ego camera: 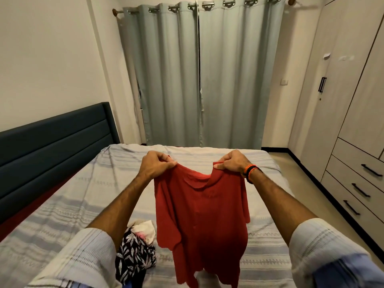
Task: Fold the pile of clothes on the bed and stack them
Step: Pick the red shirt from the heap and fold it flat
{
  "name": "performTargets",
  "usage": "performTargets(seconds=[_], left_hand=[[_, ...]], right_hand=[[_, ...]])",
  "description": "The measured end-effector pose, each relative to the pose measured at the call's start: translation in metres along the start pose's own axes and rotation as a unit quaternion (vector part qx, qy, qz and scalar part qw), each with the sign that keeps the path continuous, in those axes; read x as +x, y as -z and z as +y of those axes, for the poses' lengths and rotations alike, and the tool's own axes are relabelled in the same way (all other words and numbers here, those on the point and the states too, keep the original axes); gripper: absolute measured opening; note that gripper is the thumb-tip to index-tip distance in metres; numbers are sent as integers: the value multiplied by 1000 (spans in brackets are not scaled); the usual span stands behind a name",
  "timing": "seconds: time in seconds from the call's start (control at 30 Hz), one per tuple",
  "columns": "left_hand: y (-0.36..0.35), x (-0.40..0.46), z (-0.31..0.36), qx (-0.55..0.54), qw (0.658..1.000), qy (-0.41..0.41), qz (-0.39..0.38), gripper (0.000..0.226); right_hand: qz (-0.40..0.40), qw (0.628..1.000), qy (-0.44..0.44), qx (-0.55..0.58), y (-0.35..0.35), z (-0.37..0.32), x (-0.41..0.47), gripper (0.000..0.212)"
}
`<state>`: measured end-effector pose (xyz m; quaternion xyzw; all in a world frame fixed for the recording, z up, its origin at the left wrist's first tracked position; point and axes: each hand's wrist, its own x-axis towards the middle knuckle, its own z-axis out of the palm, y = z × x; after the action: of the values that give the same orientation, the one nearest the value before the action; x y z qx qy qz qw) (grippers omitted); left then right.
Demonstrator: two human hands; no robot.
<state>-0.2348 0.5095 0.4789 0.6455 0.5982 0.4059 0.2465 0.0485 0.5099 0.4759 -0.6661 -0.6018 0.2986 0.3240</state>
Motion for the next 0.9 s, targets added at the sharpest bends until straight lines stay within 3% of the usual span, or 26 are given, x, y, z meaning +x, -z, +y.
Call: performTargets(seconds=[0.1,0.2,0.43,0.63,0.9], left_hand=[[7,1,-12,-18,999,20,38,31],[15,4,-21,-29,999,33,9,50],[28,5,-18,13,1000,-12,-24,18],[36,-6,-5,-89,991,-37,-89,19],[40,-11,-3,-124,988,-29,-90,19]], right_hand=[[52,998,23,17,10,10,0,28],[75,995,61,33,23,15,-2,29],[69,989,114,71,40,22,-2,30],[42,984,128,120,49,20,-8,23],[42,979,137,145,51,16,-15,19]])
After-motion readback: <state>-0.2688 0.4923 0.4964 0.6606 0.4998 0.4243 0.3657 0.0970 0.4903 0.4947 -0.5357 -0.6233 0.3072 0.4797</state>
